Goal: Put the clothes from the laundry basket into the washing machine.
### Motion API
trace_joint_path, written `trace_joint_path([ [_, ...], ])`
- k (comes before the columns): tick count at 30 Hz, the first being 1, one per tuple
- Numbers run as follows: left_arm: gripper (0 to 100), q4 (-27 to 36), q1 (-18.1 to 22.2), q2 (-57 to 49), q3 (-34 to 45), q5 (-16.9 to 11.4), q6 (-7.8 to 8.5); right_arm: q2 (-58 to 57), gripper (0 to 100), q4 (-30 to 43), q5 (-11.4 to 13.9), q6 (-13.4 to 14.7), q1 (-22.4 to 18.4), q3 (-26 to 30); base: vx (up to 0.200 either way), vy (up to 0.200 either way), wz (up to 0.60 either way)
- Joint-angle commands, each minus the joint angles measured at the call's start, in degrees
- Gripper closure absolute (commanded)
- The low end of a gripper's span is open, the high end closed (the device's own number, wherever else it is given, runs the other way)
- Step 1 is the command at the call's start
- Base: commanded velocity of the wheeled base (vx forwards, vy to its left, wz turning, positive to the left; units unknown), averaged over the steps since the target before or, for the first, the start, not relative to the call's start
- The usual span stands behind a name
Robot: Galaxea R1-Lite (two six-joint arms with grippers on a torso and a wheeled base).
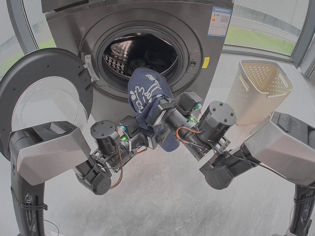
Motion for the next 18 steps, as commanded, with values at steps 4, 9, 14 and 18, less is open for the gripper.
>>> trace_joint_path([
  [4,0,0.0,0.7,5.9,-5.7,0.6,-0.19,-0.3,100,0.0,-0.1,0.2,1.4,0.3,0.000,0.000,0.00],
  [9,0,-0.1,1.2,7.8,-9.2,4.2,-0.63,-0.3,100,-0.5,-2.0,0.4,1.4,0.5,0.000,0.000,0.00],
  [14,100,-0.1,1.6,8.4,-12.1,6.6,-0.81,-0.2,100,-0.6,-2.2,0.6,1.4,0.5,0.000,0.000,0.00],
  [18,100,0.0,1.7,8.6,-14.3,7.6,-1.69,-0.4,100,-0.7,-2.2,0.6,1.3,1.1,0.000,0.000,0.00],
])
